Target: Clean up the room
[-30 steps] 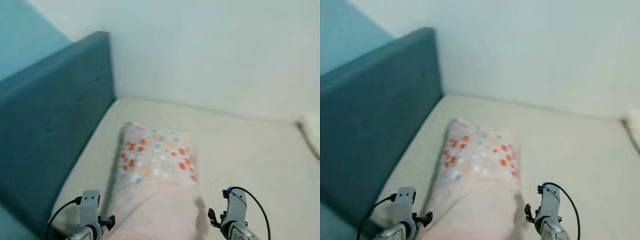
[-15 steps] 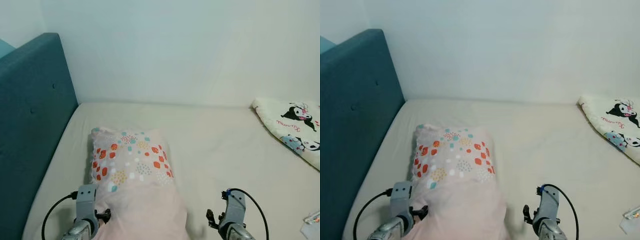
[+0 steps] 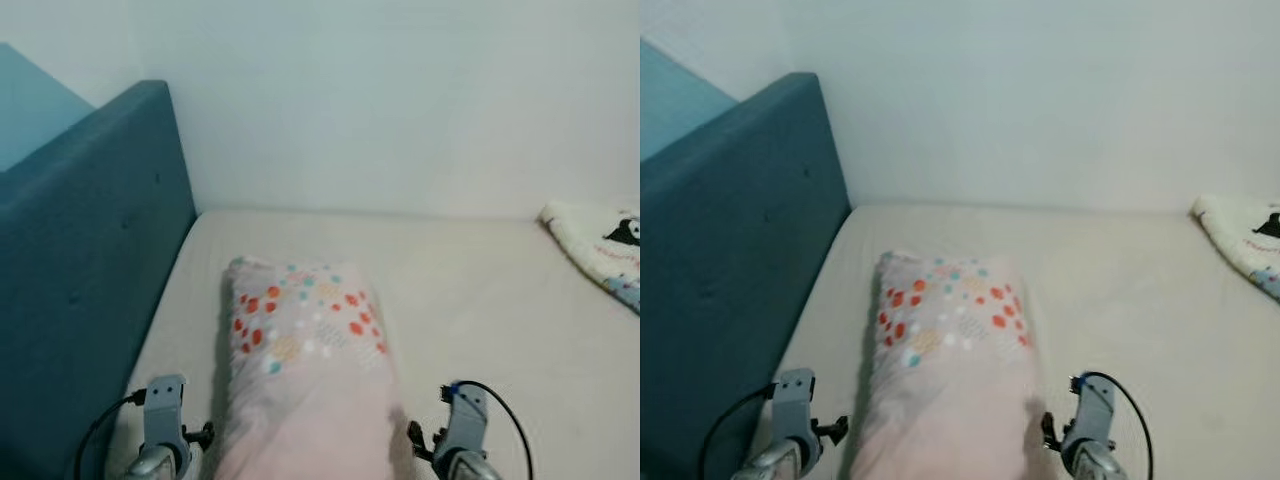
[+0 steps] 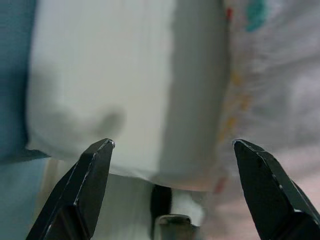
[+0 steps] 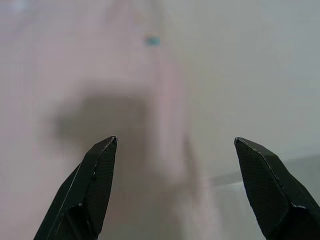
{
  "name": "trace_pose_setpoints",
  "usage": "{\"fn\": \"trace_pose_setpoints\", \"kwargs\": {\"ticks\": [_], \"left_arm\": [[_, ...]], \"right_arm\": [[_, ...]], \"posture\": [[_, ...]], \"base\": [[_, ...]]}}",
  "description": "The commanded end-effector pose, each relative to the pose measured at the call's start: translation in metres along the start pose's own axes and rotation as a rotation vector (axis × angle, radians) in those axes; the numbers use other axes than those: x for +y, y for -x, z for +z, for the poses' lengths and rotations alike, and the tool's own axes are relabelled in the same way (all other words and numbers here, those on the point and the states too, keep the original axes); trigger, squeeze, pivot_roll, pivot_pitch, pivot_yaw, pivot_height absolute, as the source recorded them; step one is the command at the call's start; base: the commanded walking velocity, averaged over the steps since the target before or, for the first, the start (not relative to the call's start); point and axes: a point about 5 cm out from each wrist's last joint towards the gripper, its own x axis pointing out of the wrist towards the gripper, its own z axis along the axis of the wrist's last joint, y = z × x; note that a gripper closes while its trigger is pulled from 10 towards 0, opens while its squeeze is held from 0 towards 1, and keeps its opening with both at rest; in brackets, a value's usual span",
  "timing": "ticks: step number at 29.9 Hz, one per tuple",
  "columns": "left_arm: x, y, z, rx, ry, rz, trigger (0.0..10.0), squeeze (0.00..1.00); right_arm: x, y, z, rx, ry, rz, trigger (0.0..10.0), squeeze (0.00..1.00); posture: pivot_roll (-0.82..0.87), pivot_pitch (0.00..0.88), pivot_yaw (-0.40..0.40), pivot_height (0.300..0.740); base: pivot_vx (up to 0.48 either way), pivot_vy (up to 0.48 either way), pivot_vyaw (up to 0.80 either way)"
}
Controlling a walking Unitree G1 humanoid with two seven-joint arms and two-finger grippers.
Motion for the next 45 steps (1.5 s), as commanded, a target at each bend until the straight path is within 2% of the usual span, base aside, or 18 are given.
{"fn": "trace_pose_setpoints", "kwargs": {"ticks": [1, 8, 13, 17, 19, 22, 23, 24, 25, 27, 29, 30, 33, 35, 37, 45], "left_arm": [[-0.006, 0.000, -0.001, 0.001, 0.002, -0.037, 10.0, 0.00], [-0.018, -0.001, -0.001, 0.009, -0.055, -0.101, 10.0, 0.00], [-0.021, -0.002, 0.004, -0.013, 0.009, -0.107, 10.0, 0.00], [-0.021, -0.003, 0.010, -0.035, 0.032, -0.115, 10.0, 0.00], [-0.017, -0.004, 0.015, -0.052, 0.063, -0.098, 10.0, 0.00], [-0.002, -0.005, 0.030, -0.111, 0.203, -0.043, 10.0, 0.00], [-0.002, -0.005, 0.030, -0.111, 0.203, -0.043, 10.0, 0.00], [0.002, -0.005, 0.041, -0.149, 0.267, -0.046, 10.0, 0.00], [0.002, -0.005, 0.041, -0.149, 0.267, -0.046, 10.0, 0.00], [-0.003, -0.007, 0.052, -0.182, 0.337, -0.119, 10.0, 0.00], [-0.006, -0.007, 0.054, -0.187, 0.355, -0.146, 10.0, 0.00], [-0.010, -0.007, 0.055, -0.186, 0.355, -0.181, 10.0, 0.00], [-0.028, -0.008, 0.047, -0.125, 0.261, -0.284, 10.0, 0.00], [-0.028, -0.008, 0.047, -0.125, 0.261, -0.284, 10.0, 0.00], [-0.036, -0.007, 0.041, -0.090, 0.231, -0.312, 10.0, 0.00], [-0.044, -0.007, 0.036, -0.059, 0.266, -0.344, 10.0, 0.00]], "right_arm": [[-0.002, 0.000, 0.005, -0.016, 0.001, -0.006, 10.0, 0.00], [-0.004, 0.000, 0.006, -0.020, -0.011, -0.015, 10.0, 0.00], [-0.011, 0.000, 0.008, -0.021, -0.058, -0.045, 10.0, 0.00], [-0.019, 0.001, 0.006, 0.030, -0.080, -0.095, 10.0, 0.00], [-0.020, 0.001, 0.007, 0.030, -0.083, -0.096, 10.0, 0.00], [-0.023, 0.000, 0.015, 0.005, -0.096, -0.096, 10.0, 0.00], [-0.023, 0.000, 0.015, 0.005, -0.096, -0.096, 10.0, 0.00], [-0.024, 0.000, 0.021, -0.015, -0.116, -0.092, 10.0, 0.00], [-0.024, 0.000, 0.021, -0.015, -0.116, -0.092, 10.0, 0.00], [-0.025, -0.001, 0.030, -0.046, -0.147, -0.093, 10.0, 0.00], [-0.025, -0.001, 0.032, -0.054, -0.155, -0.094, 10.0, 0.00], [-0.026, -0.001, 0.035, -0.063, -0.166, -0.095, 10.0, 0.00], [-0.027, -0.002, 0.045, -0.093, -0.187, -0.099, 10.0, 0.00], [-0.027, -0.002, 0.045, -0.093, -0.187, -0.099, 10.0, 0.00], [-0.027, -0.002, 0.049, -0.104, -0.195, -0.099, 10.0, 0.00], [-0.028, -0.002, 0.055, -0.129, -0.212, -0.100, 10.0, 0.00]], "posture": [[-0.05, 0.000, -0.057, 0.740], [-0.05, 0.000, -0.055, 0.740], [-0.06, 0.000, -0.052, 0.740], [-0.06, 0.000, -0.054, 0.730], [-0.06, 0.000, -0.054, 0.725], [-0.06, 0.000, -0.056, 0.710], [-0.06, 0.000, -0.056, 0.710], [-0.06, 0.000, -0.054, 0.700], [-0.06, 0.000, -0.054, 0.700], [-0.06, 0.000, -0.050, 0.685], [-0.06, 0.000, -0.049, 0.680], [-0.06, 0.000, -0.047, 0.675], [-0.06, 0.000, -0.040, 0.660], [-0.06, 0.000, -0.040, 0.660], [-0.07, 0.000, -0.034, 0.650], [-0.06, 0.000, -0.034, 0.620]], "base": [[0.000, 0.000, 0.00], [0.000, 0.000, 0.00], [0.000, 0.000, 0.00], [0.000, 0.000, 0.00], [0.000, 0.000, 0.00], [0.000, 0.000, 0.00], [0.000, 0.000, 0.00], [0.000, 0.000, 0.00], [0.000, 0.000, 0.00], [0.000, 0.000, 0.00], [0.000, 0.000, 0.00], [0.000, 0.000, 0.00], [0.000, 0.000, 0.00], [0.000, 0.000, 0.00], [0.000, 0.000, 0.00], [0.000, 0.000, 0.00]]}}
